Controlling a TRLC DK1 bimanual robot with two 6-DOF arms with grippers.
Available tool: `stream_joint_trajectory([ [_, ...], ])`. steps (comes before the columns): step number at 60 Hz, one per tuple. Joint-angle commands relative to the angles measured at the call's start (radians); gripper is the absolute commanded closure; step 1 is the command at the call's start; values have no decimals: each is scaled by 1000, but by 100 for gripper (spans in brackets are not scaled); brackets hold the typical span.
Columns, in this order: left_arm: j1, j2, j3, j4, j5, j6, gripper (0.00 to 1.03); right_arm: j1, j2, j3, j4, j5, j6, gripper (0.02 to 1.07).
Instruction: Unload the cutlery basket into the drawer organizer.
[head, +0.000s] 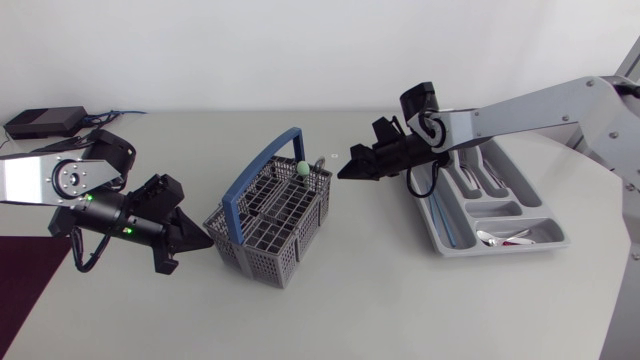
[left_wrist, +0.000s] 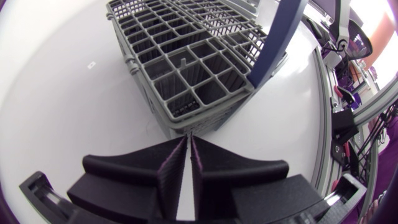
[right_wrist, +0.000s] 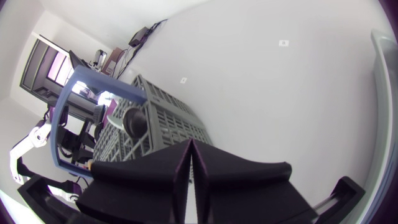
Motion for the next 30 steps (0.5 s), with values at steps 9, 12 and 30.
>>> stream_joint_trajectory([
  [9,-10,-5,-22,3,8,22,85,27,114,116,-3,4,61,99],
  [12,-12,-5,-22,3,8,20,85,38,123,131,-12,0,63,99],
  [30,-4,31,1,19,8,17,85,82,106,74,-44,-53,45,99],
])
